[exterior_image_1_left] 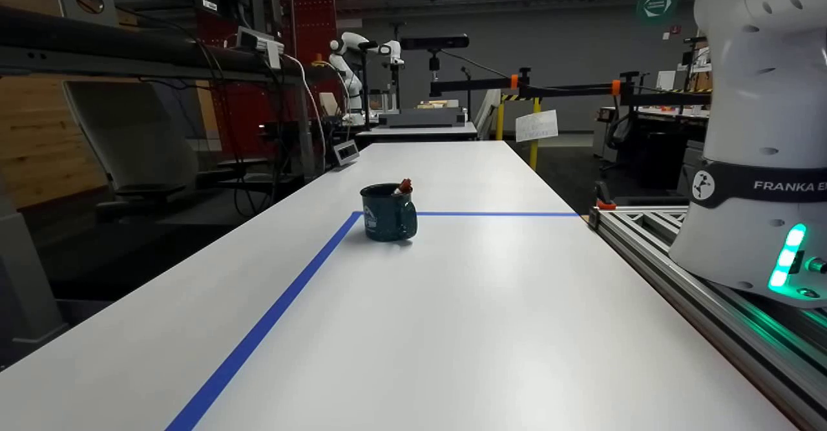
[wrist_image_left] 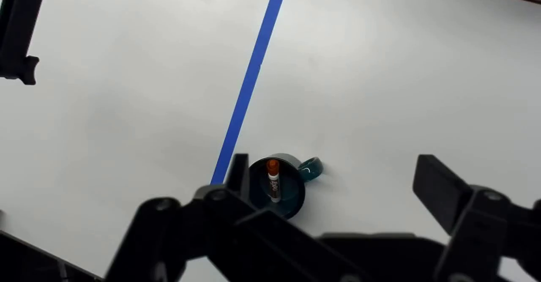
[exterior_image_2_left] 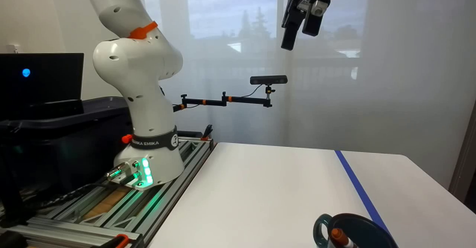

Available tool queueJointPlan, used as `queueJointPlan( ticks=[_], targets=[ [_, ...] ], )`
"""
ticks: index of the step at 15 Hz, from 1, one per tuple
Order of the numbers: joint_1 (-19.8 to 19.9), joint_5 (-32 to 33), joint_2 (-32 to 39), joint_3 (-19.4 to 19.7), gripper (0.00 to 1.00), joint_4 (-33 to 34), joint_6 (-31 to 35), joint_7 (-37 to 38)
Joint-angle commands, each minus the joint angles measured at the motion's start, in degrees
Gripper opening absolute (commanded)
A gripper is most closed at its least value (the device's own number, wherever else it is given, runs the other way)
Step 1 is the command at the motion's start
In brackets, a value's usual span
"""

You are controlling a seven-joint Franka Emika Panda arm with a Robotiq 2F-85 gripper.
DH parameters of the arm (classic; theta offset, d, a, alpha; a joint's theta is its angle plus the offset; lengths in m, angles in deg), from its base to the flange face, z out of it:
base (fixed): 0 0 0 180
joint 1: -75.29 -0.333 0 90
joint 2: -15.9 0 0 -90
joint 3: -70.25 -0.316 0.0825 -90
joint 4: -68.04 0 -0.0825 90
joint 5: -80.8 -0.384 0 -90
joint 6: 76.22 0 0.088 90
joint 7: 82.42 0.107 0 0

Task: Remove the marker from the mug

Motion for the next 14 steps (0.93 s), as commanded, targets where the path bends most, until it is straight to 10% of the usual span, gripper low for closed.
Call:
queueJointPlan(
  ticks=[1,14],
  targets=[
    [-0.9,0.3,0.8,0.9,1.0,0.3,-0.5,0.5],
    [1.9,-12.3,24.9,6.8,1.0,7.5,10.0,-5.1]
  ],
)
